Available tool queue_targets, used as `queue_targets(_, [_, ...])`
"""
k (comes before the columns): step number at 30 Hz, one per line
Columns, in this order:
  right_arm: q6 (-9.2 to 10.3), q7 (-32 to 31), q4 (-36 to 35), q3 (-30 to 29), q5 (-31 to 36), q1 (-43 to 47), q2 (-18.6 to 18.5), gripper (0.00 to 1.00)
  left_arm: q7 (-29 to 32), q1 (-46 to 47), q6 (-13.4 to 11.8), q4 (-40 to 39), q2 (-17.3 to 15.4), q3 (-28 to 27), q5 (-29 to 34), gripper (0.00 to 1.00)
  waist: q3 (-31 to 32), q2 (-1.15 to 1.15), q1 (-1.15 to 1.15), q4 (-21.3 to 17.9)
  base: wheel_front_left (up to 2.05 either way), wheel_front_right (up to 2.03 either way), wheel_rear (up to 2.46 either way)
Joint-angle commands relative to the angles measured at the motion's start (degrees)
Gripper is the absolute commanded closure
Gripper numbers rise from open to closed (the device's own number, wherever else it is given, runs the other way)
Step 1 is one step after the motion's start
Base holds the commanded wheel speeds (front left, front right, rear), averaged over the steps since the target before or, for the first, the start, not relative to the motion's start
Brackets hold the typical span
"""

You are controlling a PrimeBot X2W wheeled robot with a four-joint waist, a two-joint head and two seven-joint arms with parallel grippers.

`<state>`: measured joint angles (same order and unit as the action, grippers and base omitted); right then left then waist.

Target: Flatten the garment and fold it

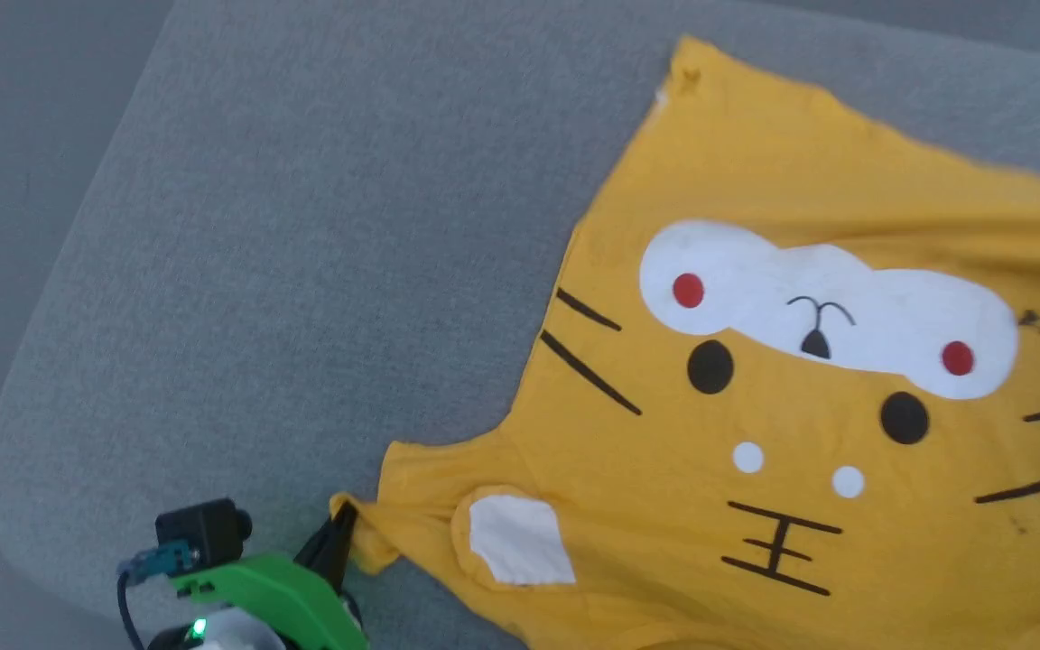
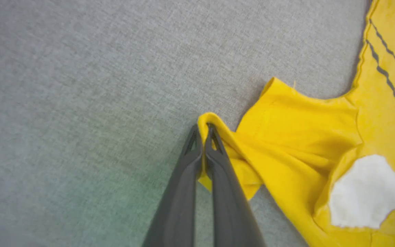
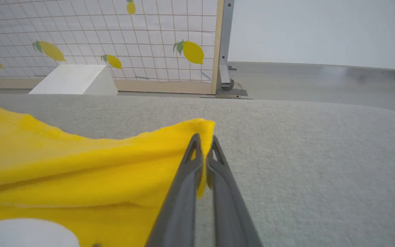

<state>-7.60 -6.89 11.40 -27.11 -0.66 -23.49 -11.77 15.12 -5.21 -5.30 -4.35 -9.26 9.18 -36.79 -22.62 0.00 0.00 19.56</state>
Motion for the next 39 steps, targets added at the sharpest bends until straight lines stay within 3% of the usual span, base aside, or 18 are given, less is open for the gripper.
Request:
queue_targets(1, [0.11,1.60,-1.27,-1.79,-0.52,3.40,1.51,1.00,0.77,-1.95,-0.69,0.00,-0.89,-0.32,0.69,1.00,9.34,0.00,0.00,-7.70,0.00,0.00,0.00])
queue_targets(4, [0.11,1.79,-3.00,-4.37,-1.02,9.92,4.32,1.00,1.90,-4.19,-1.38,-1.28,-1.79,-0.59,0.65,1.00,11.72,0.00,0.00,-9.86,0.00,0.00,0.00])
queue_targets(12, [0.11,-5.96,-5.44,-9.61,-2.06,21.66,7.86,1.00,3.53,-7.27,-2.60,-4.16,-2.98,-1.19,0.27,1.00,14.41,0.00,0.00,-14.10,0.00,0.00,0.00])
queue_targets(23, [0.11,-30.52,0.38,-9.70,-1.49,27.16,8.85,1.00,4.29,-8.54,-3.21,-4.82,-3.51,-0.96,0.18,1.00,15.72,0.00,0.00,-16.48,0.00,0.00,0.00])
queue_targets(24, [0.11,-31.90,0.22,-9.13,-1.52,27.21,8.86,0.81,4.33,-8.57,-3.24,-4.86,-3.54,-0.94,0.16,1.00,15.72,0.00,0.00,-16.58,0.00,0.00,0.00])
queue_targets(25, [0.11,-32.75,-0.44,-8.24,-1.57,27.15,8.87,0.20,4.36,-8.58,-3.28,-4.92,-3.57,-0.93,0.15,1.00,15.70,0.00,0.00,-16.67,0.00,0.00,0.00])
queue_targets(26, [0.11,-32.92,-1.17,-7.47,-1.51,26.98,8.87,0.00,4.38,-8.58,-3.31,-4.98,-3.60,-0.93,0.13,1.00,15.65,0.00,0.00,-16.75,0.00,0.00,0.00])
queue_targets(31, [0.11,-24.90,-6.46,-2.54,-2.22,22.35,7.92,0.00,4.41,-8.33,-3.55,-5.26,-3.79,-1.11,0.05,1.00,15.00,0.00,0.00,-16.96,0.00,0.00,0.00])
queue_targets(35, [0.11,-15.30,-6.97,6.87,-2.89,16.21,4.82,0.00,4.34,-7.81,-3.64,-5.28,-3.93,-1.29,-0.02,1.00,14.12,0.00,0.00,-16.92,0.00,0.00,0.00])
queue_targets(39, [0.11,-5.44,-3.15,16.56,-4.67,7.37,3.66,0.00,4.10,-7.13,-3.66,-5.30,-4.01,-1.35,0.04,1.00,12.92,0.00,0.00,-16.85,0.00,0.00,0.00])
